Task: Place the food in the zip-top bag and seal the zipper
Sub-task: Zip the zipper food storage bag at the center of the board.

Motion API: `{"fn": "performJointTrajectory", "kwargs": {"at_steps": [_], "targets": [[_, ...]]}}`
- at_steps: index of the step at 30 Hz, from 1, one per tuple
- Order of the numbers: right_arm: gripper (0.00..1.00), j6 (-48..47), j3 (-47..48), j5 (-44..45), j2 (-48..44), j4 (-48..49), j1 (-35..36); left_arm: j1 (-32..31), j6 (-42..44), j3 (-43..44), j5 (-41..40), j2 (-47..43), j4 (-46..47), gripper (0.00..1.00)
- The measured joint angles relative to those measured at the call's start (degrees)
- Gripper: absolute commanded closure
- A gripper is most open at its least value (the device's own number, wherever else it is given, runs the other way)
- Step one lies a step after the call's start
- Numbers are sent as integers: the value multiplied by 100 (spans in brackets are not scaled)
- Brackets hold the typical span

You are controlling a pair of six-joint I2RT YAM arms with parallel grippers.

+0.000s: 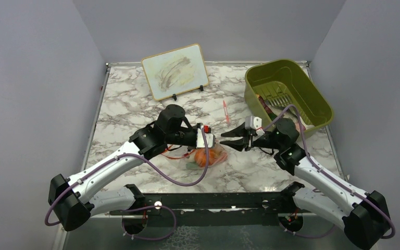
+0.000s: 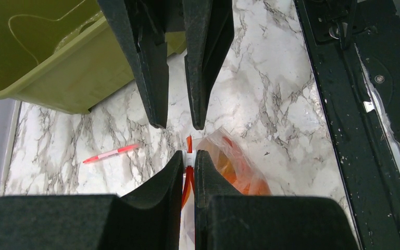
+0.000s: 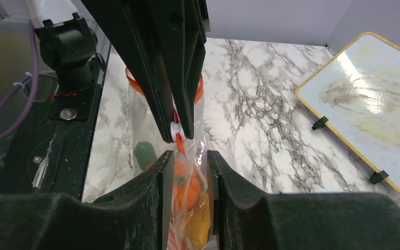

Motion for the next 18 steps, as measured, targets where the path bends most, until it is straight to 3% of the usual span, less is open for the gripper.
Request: {"fn": "performJointTrajectory", "kwargs": {"at_steps": [13,18], "targets": [[69,39,2,-61,404,356,96,0,48,0,70,48,0,100],[75,48,4,-66,538,431,179,7,48,0,133,74,-4,100]]}}
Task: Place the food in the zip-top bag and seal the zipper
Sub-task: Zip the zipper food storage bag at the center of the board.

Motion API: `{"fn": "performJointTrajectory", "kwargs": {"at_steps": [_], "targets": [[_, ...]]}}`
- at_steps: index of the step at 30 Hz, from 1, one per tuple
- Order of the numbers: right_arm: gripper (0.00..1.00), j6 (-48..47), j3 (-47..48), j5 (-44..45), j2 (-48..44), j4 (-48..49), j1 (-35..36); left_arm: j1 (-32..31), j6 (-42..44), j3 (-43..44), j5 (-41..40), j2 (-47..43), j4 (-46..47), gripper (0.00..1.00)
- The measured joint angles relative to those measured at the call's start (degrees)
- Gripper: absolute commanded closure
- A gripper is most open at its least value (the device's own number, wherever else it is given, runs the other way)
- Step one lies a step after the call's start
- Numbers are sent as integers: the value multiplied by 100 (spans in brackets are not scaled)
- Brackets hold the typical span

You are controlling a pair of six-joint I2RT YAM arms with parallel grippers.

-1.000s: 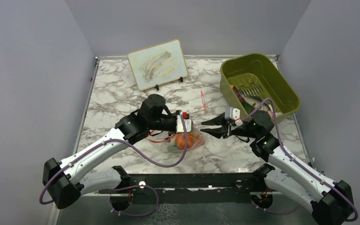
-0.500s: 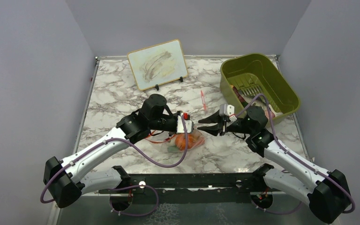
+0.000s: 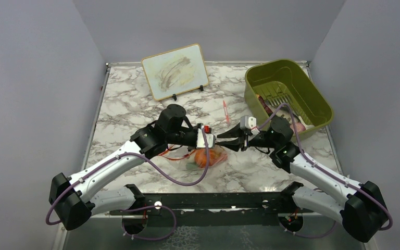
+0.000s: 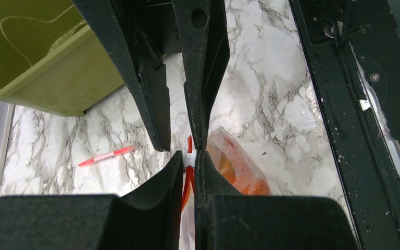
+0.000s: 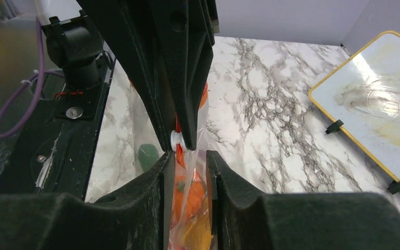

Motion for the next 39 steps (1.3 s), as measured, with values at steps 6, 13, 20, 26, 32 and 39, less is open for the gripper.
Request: {"fn": "performJointTrajectory", "kwargs": {"at_steps": [6,13,20,26,32,39], "targets": [[99,85,0,-68,83,144,39,44,2,0,-20,0,17,100],[99,225,-35,-33,177,404,46,79,-37,0,-120,-15,33,100],[99,422,-503,511,-140,949,103,39,-68,-2,-170,-20,52,100],[99,588,-592,645,-203,1139,131,28,-72,-85,-245,-136,111,100],[99,713,-706,702,-264,1246,131,28,-68,-140,-326,-212,79,99],[99,730,-796,914,-568,1150,131,37,-46,-149,-466,-280,-48,100]]}}
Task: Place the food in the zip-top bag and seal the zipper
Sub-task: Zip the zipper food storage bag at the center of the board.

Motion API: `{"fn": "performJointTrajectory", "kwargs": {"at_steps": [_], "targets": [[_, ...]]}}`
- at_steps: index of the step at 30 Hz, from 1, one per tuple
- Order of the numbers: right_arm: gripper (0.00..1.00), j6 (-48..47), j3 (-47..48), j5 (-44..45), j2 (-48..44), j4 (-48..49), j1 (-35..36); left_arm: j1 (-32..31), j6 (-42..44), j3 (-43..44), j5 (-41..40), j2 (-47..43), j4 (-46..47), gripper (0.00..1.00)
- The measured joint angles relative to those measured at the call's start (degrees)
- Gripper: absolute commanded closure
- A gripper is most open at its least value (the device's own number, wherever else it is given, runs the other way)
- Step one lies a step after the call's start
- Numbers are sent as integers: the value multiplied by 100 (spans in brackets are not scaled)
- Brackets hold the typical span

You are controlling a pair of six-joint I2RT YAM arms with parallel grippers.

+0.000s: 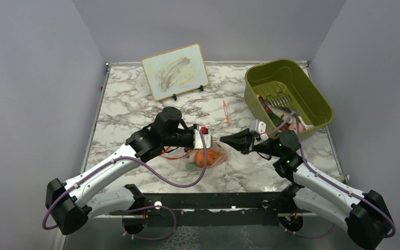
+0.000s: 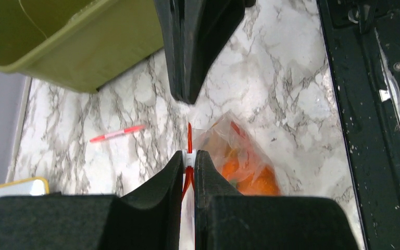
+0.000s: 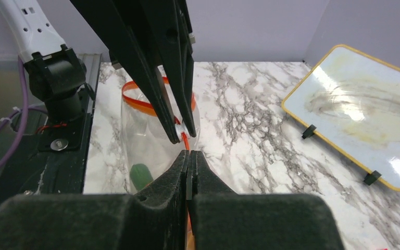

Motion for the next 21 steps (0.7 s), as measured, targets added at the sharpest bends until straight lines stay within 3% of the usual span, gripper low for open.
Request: {"fn": "performJointTrajectory", "kwargs": {"at_steps": [6,8,9,21], "targets": [[97,-74,0,107,-308,-57,0,57,9,-76,-164,-170,-337,100],[72,-179,0,33,-299,-72,0,57,26,-76,-162,-214,-389,100],[68,-236,7,-57,-267,-101,-2,57,35,-76,-160,-229,-398,100],[63,-662,439,-745,378,-409,-2,57,107,-76,68,-208,-348,100]]}}
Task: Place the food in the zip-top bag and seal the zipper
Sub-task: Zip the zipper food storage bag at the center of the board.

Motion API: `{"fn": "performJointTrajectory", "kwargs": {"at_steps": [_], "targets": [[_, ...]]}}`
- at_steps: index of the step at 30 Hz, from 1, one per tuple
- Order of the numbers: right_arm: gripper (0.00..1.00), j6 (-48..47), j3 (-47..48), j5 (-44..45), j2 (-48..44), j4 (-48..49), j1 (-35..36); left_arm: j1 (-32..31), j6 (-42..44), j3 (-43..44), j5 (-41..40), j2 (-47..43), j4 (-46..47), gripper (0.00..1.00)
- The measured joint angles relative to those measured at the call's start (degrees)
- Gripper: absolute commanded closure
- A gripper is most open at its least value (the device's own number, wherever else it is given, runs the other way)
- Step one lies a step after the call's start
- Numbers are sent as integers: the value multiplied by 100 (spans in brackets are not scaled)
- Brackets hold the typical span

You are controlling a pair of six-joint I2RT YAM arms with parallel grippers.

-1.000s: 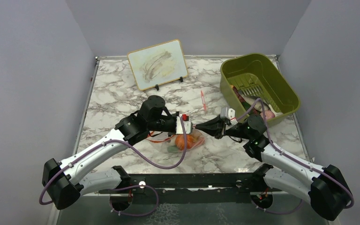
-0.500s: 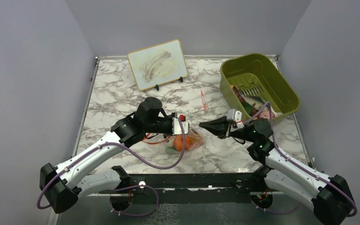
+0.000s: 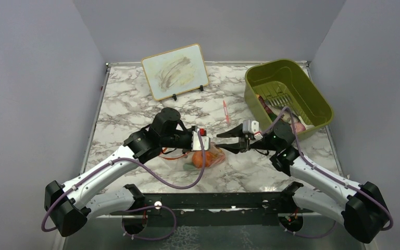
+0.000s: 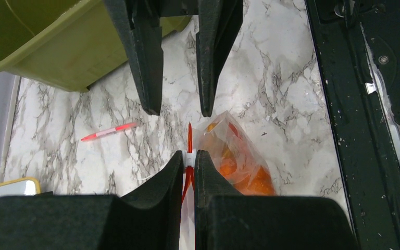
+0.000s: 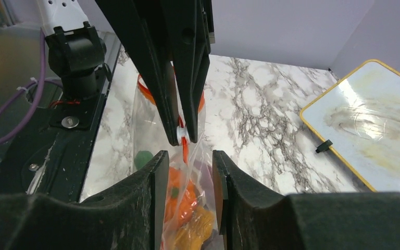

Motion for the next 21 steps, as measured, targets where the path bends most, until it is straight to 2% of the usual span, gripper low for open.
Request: {"fn": "performJointTrajectory", "kwargs": {"at_steps": [5,13,17,21], "targets": [[64,2,160,-144,374,81,2,0,0,2,118,122,68,100],[72,9,238,-243,778,229,46,11,0,24,162,203,111,100],[81,17,238,-249,863,341,79,17,7,46,170,249,122,100],[99,33,240,-302,944,398,98,50,24,57,164,278,120,100]]}}
